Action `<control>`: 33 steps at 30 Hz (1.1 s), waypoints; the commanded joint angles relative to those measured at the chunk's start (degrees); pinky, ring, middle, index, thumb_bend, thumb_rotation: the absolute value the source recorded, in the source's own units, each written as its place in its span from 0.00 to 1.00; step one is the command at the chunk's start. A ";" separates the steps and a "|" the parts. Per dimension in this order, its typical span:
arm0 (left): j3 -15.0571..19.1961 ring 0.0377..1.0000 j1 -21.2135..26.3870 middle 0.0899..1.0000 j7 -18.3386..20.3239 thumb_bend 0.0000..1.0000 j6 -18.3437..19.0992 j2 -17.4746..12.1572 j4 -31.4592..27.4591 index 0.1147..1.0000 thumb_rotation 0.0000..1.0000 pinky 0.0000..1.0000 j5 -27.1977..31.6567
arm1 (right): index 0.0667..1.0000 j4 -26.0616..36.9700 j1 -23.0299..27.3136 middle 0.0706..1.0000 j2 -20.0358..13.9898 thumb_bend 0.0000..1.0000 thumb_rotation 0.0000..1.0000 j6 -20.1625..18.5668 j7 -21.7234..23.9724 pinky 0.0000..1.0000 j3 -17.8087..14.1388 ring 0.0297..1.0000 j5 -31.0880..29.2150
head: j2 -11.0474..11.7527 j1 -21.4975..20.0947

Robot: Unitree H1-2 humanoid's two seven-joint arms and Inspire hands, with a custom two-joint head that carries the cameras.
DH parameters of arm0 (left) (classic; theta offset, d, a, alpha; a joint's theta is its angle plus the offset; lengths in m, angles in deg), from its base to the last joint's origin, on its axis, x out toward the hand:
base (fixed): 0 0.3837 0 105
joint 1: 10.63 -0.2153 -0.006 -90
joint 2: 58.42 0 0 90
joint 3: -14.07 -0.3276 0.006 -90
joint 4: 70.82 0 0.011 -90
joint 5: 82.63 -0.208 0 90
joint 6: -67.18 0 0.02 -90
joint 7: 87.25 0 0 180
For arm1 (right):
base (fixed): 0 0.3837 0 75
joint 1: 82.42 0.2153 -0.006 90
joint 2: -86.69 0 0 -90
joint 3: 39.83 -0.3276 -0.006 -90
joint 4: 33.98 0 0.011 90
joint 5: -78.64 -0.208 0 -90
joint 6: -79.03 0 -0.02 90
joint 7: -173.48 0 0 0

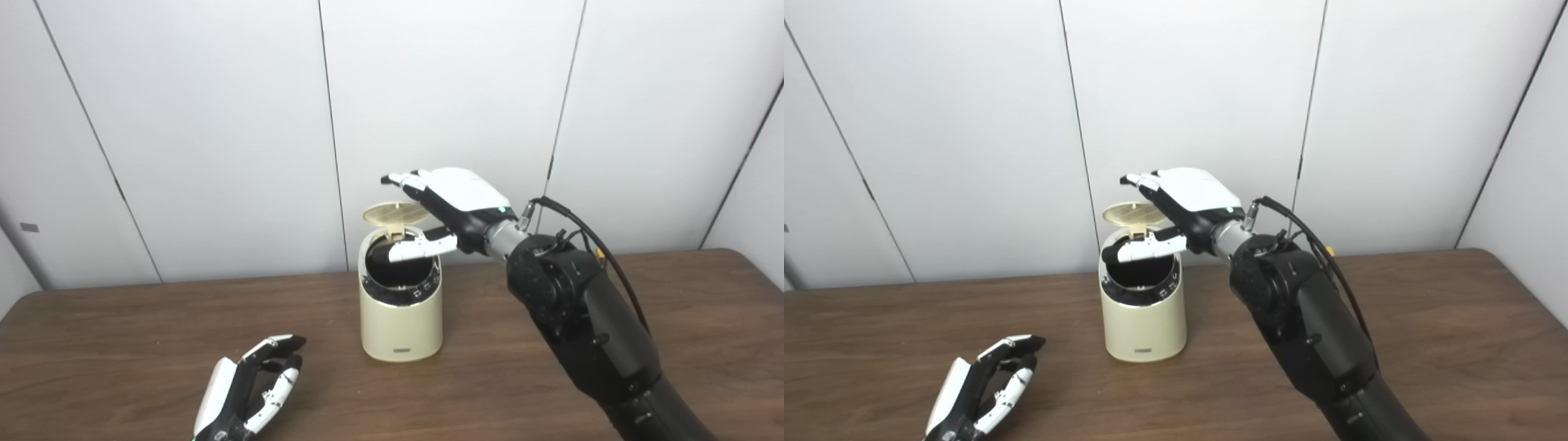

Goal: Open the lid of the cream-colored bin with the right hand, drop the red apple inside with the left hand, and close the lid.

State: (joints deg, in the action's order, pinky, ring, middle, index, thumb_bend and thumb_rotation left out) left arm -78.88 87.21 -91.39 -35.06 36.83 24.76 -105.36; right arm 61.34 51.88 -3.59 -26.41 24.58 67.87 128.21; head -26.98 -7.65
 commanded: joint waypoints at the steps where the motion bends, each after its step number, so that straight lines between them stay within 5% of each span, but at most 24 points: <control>1: -0.27 0.73 -0.07 0.72 -0.73 0.39 -0.96 -0.15 -0.93 0.70 0.79 0.67 -0.11 | 0.91 1.52 1.50 0.93 -1.07 0.89 0.92 -0.45 0.74 0.91 -0.35 0.97 -1.07 | -0.09 -0.10; 33: -1.07 0.72 -1.02 0.72 -0.10 0.41 2.03 0.34 -5.33 0.70 0.81 0.65 -0.67 | 0.85 11.48 -9.00 0.87 -4.50 0.83 0.93 -3.69 3.42 0.87 -0.65 0.92 -5.58 | -2.66 1.58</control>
State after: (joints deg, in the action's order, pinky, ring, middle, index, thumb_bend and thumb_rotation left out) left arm -79.83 85.35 -91.10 -32.72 37.28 21.98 -105.39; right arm 71.87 41.48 -7.06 -29.90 27.96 67.86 122.80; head -29.62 -5.98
